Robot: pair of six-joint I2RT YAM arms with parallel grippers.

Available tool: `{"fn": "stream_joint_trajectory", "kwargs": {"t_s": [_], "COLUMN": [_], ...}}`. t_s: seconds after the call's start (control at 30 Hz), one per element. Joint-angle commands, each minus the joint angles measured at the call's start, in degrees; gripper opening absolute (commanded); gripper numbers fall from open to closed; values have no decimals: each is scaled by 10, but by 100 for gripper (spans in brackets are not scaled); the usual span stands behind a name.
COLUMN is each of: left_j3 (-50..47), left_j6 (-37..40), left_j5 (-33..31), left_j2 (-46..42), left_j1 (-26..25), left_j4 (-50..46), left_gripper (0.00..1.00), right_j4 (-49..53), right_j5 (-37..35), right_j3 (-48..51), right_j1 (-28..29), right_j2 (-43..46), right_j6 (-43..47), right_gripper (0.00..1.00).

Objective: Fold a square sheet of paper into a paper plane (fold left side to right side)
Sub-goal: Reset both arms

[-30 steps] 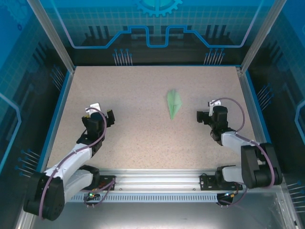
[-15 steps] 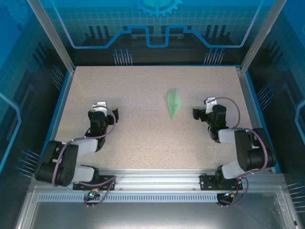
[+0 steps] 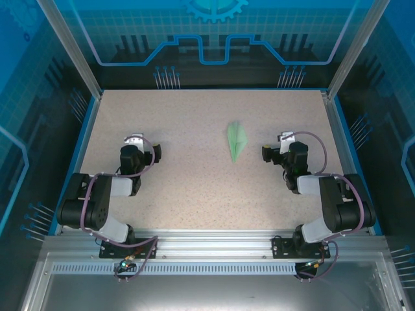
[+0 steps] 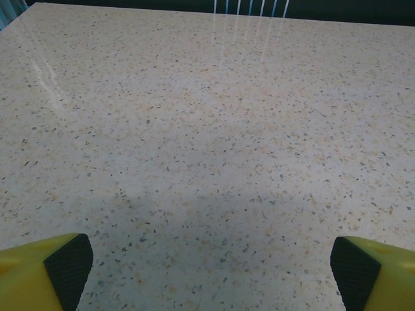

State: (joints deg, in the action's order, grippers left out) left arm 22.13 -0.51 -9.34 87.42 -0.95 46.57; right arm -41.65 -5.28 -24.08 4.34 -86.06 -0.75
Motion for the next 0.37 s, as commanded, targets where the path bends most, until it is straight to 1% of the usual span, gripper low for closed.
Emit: {"fn": "stream_joint_trajectory", "kwargs": {"t_s": [0.0,0.33], "left_j3": [12,14], "left_j6": [-4,-1], "left_j5": [29,37], "left_j2": [-5,-5], "left_j1": [4,4], "left_j4": [-3,-6], "left_gripper": [98,98], "right_j4": [-21,-18], "right_j5": [8,14], "right_j3": [-2,-4], "right_j1": [-9,-7], "right_j2": [-1,-1], "right_j6": [9,13], "right_gripper": [99,100]}}
